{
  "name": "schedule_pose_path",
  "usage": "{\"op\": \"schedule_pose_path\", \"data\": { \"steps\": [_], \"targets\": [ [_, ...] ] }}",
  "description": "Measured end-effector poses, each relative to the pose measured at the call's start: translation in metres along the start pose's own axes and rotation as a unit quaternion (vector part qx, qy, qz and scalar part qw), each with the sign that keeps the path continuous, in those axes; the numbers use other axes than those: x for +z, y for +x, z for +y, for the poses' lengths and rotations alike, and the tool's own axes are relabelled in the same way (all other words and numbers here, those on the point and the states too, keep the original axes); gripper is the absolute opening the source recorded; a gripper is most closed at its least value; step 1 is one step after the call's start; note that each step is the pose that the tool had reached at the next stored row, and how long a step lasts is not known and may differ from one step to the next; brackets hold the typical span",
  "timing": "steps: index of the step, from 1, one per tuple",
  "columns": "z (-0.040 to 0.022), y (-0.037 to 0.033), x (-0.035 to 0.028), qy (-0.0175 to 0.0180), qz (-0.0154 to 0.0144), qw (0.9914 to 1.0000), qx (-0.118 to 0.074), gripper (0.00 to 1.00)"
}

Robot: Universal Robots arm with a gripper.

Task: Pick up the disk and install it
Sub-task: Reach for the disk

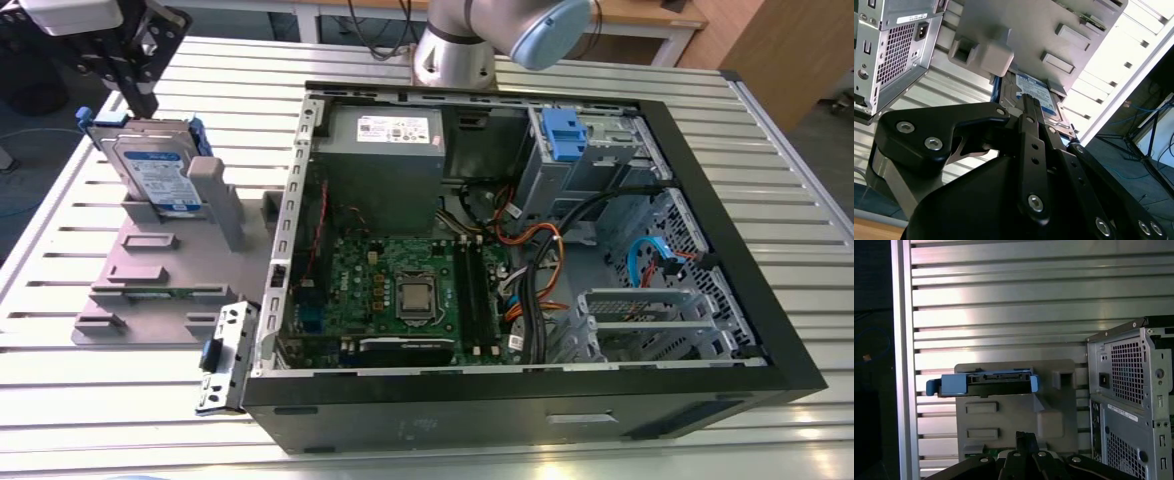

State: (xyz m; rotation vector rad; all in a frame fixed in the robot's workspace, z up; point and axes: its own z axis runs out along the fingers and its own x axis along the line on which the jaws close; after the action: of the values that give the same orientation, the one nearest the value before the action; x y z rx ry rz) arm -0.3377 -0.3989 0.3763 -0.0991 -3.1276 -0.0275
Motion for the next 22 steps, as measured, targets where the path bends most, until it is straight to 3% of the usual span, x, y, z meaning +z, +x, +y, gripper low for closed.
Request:
{"op": "schedule_pose_path", "data": {
  "steps": [22],
  "targets": [
    [-0.0004,0.0062,0.0003,0.0000,0.0000,1.00000,0.000,0.11]
  ]
}}
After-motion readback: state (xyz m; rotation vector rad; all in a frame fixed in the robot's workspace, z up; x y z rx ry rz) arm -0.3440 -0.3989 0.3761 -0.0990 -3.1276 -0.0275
